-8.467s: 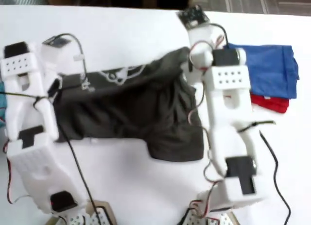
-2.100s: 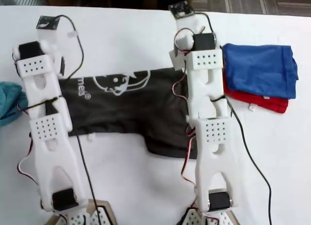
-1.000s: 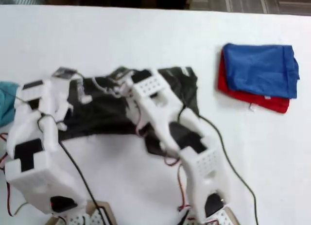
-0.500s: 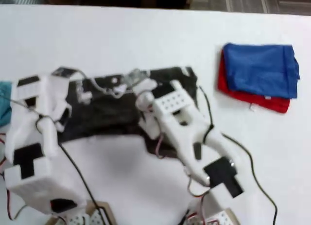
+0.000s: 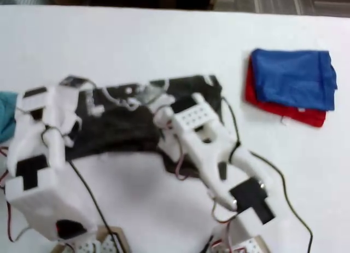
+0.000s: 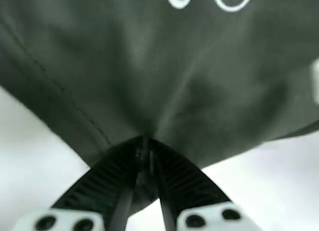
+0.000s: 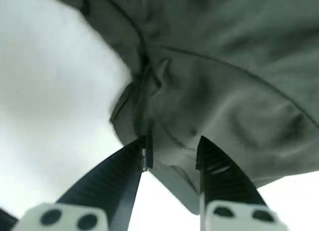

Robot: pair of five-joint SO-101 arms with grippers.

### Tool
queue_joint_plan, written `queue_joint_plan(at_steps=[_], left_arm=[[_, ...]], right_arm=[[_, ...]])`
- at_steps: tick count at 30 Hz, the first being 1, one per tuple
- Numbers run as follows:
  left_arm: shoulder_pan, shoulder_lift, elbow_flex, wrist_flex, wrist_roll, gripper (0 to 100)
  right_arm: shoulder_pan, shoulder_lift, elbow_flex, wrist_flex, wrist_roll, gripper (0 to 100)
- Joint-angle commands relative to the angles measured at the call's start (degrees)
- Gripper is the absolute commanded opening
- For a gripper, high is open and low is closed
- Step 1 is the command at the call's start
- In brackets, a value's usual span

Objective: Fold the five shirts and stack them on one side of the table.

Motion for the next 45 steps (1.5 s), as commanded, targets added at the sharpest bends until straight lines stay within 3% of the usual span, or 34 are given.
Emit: queue_joint_plan(at_steps=[1, 16, 21, 23, 27, 31, 36, 45], left_arm=[[-0.53, 1.32, -1.71, -1.67, -0.18, 3], [-0.53, 4.40, -1.98, -2.29, 2.46, 3], [-0.53, 4.48, -1.98, -2.29, 2.37, 3], [-0.53, 4.48, -1.98, -2.29, 2.37, 3], [-0.53, 4.57, -1.98, -2.29, 2.37, 3], [-0.35, 4.57, -1.98, -2.29, 2.37, 3], [-0.35, 4.57, -1.98, -2.29, 2.37, 3], [-0.35, 4.57, -1.98, -2.29, 2.46, 3]], right_arm=[[-1.89, -2.68, -0.26, 1.45, 0.53, 15.2], [-1.71, -2.51, 6.77, -5.76, 3.34, 20.5], [2.68, -2.51, 7.21, -9.63, 3.34, 20.4], [5.41, -2.51, 7.21, -10.42, 3.34, 17.7], [9.27, -2.51, 7.30, -11.47, 3.34, 1.9], [9.71, -2.51, 7.38, -11.21, 3.43, 6.6], [9.45, -3.12, 7.30, -11.21, 3.43, 2.3], [9.71, -11.12, 7.56, -7.16, 10.99, 2.0]])
